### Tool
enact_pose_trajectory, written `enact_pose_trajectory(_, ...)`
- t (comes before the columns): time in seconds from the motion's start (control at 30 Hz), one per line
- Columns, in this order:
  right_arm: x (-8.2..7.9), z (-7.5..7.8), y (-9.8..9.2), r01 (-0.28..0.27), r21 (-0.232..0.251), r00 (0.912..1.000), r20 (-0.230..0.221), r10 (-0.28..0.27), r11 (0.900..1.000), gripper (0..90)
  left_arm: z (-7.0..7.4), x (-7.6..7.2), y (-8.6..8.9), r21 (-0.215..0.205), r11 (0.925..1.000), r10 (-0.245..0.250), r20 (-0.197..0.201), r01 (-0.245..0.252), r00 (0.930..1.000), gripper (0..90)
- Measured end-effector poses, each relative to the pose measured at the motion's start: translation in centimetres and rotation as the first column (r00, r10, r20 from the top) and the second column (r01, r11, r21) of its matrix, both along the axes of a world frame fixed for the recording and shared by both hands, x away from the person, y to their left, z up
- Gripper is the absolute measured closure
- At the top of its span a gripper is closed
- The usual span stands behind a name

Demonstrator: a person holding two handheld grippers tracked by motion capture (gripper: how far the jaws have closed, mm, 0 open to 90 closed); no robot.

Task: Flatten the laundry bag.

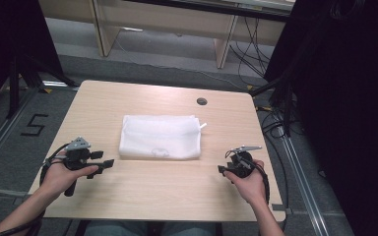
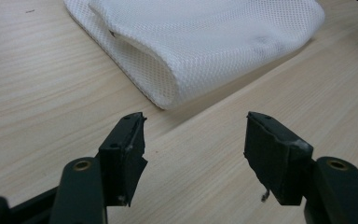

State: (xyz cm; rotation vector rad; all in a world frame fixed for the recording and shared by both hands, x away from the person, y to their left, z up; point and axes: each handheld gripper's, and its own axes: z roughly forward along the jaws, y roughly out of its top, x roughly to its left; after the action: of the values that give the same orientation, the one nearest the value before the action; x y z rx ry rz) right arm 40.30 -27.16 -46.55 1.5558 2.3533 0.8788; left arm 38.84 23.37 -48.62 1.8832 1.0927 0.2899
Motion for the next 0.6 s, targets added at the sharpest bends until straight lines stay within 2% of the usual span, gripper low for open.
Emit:
enact_pose_trajectory(0.07,0.3,-0.3,-0.3,-0.008,-0.019,0.9993,0.037,0.008,1.0,55.1,0.1,0.1,0.0,-0.001,1.0,0.009,0.004,-0.009,1.0,38.1)
enact_pose_trajectory(0.13,0.3,-0.3,-0.2,-0.003,-0.022,0.9993,0.038,0.004,1.0,55.1,0.1,0.1,0.0,-0.003,0.9999,0.01,0.004,-0.01,0.9999,38.4)
enact_pose_trajectory(0.17,0.1,-0.2,0.0,0.013,0.003,0.9999,0.005,-0.013,1.0,55.1,0.0,0.1,-0.1,-0.005,1.0,0.009,-0.001,-0.009,1.0,38.7)
enact_pose_trajectory(0.23,0.2,-0.1,-0.1,0.01,0.009,1.0,0.002,-0.01,1.0,55.1,-0.2,0.2,-0.2,-0.008,1.0,0.001,-0.004,-0.001,1.0,39.4)
enact_pose_trajectory(0.27,0.4,-0.2,0.1,0.018,0.006,0.9996,0.022,-0.018,1.0,55.1,-0.3,0.2,-0.2,-0.007,0.9999,-0.008,-0.018,0.007,0.9998,39.7)
enact_pose_trajectory(0.3,0.4,-0.2,0.2,0.026,-0.031,0.9985,0.049,-0.024,0.999,55.1,-0.4,0.3,-0.2,-0.003,0.9999,-0.016,-0.019,0.016,0.9997,40.1)
enact_pose_trajectory(0.33,0.4,0.2,0.5,0.04,-0.029,0.999,0.023,-0.039,0.999,55.0,-0.4,0.5,-0.3,-0.01,0.9998,-0.016,-0.029,0.016,0.9994,40.6)
enact_pose_trajectory(0.37,0.5,0.2,0.8,0.044,-0.029,0.9984,0.038,-0.042,0.999,54.9,-0.3,0.6,-0.3,-0.01,0.9998,-0.015,-0.028,0.015,0.9995,40.5)
enact_pose_trajectory(0.43,0.8,0.5,1.3,0.031,-0.034,0.9991,0.029,-0.03,0.999,54.9,-0.1,1.1,-0.5,0.007,0.9999,-0.014,-0.017,0.015,0.9998,40.5)
enact_pose_trajectory(0.47,1.0,0.4,1.5,0.021,-0.031,0.9985,0.051,-0.02,0.999,55.0,0.1,1.3,-0.6,0.012,0.9998,-0.018,-0.014,0.018,0.9997,40.4)
enact_pose_trajectory(0.5,1.2,0.7,1.7,0.01,-0.048,0.9993,0.035,-0.009,0.999,55.4,0.2,1.7,-0.6,0.024,0.9993,-0.029,-0.018,0.029,0.9994,40.4)
enact_pose_trajectory(0.57,1.5,0.8,1.9,0.019,-0.048,0.9988,0.046,-0.017,0.999,56.0,0.3,2.1,-0.9,0.018,0.9996,-0.024,-0.017,0.024,0.9996,40.4)
enact_pose_trajectory(0.6,1.8,0.8,2.1,0.006,-0.04,0.9987,0.051,-0.004,0.999,56.8,0.4,2.6,-1.0,0.016,0.9996,-0.021,-0.021,0.022,0.9996,40.4)
